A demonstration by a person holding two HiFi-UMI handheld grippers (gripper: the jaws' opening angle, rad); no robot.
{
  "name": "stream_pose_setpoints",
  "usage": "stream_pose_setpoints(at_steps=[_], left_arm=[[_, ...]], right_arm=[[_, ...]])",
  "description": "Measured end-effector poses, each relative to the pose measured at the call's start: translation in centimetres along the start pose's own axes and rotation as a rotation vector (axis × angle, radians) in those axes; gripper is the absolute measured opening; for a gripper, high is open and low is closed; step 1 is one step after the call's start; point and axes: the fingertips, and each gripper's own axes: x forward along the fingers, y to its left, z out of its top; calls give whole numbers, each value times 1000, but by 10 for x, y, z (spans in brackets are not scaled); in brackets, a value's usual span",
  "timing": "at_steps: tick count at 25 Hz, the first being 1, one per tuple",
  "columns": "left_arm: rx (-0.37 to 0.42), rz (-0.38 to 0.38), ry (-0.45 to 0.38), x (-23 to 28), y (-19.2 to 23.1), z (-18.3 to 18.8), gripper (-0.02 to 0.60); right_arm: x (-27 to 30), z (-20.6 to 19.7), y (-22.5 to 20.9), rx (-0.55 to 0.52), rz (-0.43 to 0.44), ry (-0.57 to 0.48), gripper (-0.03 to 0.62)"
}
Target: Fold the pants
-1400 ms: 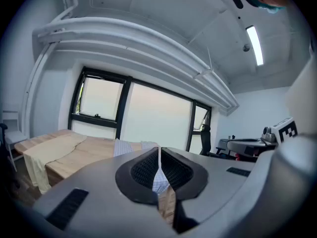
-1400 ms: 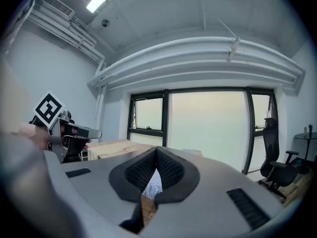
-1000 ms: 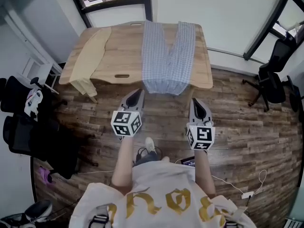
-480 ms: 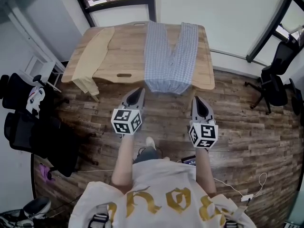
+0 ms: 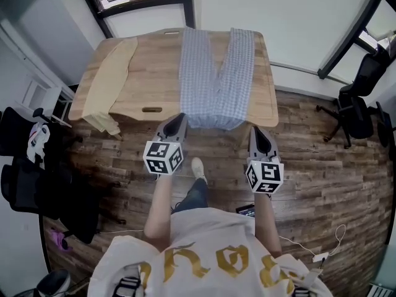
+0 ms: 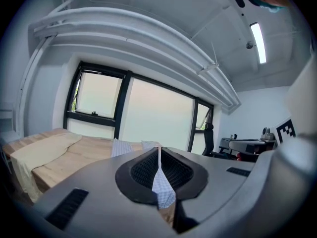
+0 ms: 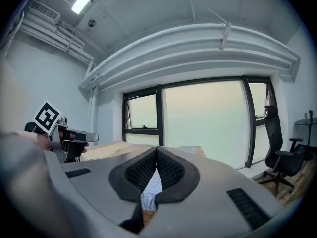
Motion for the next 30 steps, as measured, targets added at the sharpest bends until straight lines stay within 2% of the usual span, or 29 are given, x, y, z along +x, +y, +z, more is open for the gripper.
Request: stream_pose_setpoints(at_steps=[4, 10, 16, 22, 26, 30], left_arm=[[11, -16, -13, 69, 41, 14, 46], [-20, 1, 29, 172, 131, 31, 46], [-42, 23, 78, 249, 200, 27, 46], [-69, 40, 158, 282, 238, -4, 46], [-107, 74, 220, 275, 250, -31, 46], [-127, 125, 323, 258, 248, -74, 46]], right_arm=[[73, 0, -22, -1, -24, 19, 21], [197, 12, -50, -8, -50, 62, 21], [302, -15, -67, 14, -35, 154, 21], [380, -52, -48, 2, 86, 266, 21], [414, -63, -30, 37, 180, 320, 23], [464, -70, -10, 6, 280, 355, 23]])
